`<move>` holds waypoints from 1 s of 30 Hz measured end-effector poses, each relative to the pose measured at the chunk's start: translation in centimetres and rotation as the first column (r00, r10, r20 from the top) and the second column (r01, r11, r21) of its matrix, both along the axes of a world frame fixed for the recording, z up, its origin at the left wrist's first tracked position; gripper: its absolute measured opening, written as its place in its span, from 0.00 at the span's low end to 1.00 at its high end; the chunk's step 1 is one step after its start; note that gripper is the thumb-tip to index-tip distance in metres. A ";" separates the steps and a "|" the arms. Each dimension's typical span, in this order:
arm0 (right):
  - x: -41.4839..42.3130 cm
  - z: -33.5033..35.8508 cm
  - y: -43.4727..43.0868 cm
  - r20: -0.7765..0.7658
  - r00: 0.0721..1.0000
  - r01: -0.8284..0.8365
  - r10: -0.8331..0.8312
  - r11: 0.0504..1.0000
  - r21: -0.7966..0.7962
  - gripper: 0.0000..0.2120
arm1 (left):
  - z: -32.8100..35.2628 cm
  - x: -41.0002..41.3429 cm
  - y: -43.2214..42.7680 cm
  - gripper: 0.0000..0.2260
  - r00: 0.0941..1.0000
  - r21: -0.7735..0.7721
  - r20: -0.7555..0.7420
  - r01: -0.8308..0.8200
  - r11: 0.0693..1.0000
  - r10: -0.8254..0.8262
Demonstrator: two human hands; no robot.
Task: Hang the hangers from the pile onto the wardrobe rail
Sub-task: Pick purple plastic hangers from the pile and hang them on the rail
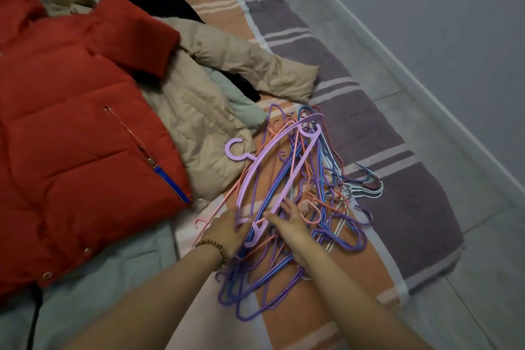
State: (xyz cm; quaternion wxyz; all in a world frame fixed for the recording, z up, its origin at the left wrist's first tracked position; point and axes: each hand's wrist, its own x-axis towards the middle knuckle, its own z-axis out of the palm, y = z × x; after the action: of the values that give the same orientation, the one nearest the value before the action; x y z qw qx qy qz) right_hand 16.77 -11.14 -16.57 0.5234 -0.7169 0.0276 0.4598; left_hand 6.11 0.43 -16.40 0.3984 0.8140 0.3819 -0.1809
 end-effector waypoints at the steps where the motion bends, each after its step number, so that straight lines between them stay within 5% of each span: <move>1: -0.2 -0.3 0.4 0.008 1.000 0.029 -0.029 1.000 -0.002 0.35 | -0.1 0.1 -0.2 0.25 0.998 -0.054 -0.009 -0.057 0.997 0.057; 5: -1.0 -0.5 1.5 -0.004 0.995 0.096 -0.096 0.995 -0.031 0.35 | -0.8 0.4 -0.5 0.24 0.941 -0.219 0.023 -0.324 0.920 0.337; 9: -1.2 1.1 1.5 -0.028 0.998 0.062 -0.060 0.997 0.054 0.11 | 0.8 0.7 -0.6 0.07 0.838 -0.280 0.194 -0.451 0.847 0.510; 13: -1.2 4.1 0.9 0.014 0.999 0.047 -0.049 0.987 0.151 0.10 | 3.1 0.8 0.2 0.05 0.712 -0.418 0.251 -0.532 0.737 0.656; 21: 0.3 15.9 -1.9 0.162 0.976 0.098 -0.146 0.957 0.274 0.02 | 15.4 3.0 -0.4 0.05 0.653 -0.541 0.475 -0.312 0.781 0.590; 30: -0.1 36.4 -9.8 0.391 0.840 0.216 -0.376 0.893 0.394 0.01 | 36.2 5.9 -6.2 0.02 0.515 -0.505 0.772 0.141 0.852 0.372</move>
State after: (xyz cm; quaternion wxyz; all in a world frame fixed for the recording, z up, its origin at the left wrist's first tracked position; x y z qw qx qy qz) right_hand 16.71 -20.98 19.87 0.6944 -0.6917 -0.0626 0.1883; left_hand 12.04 -5.75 19.83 0.7435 0.6321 0.1318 0.1741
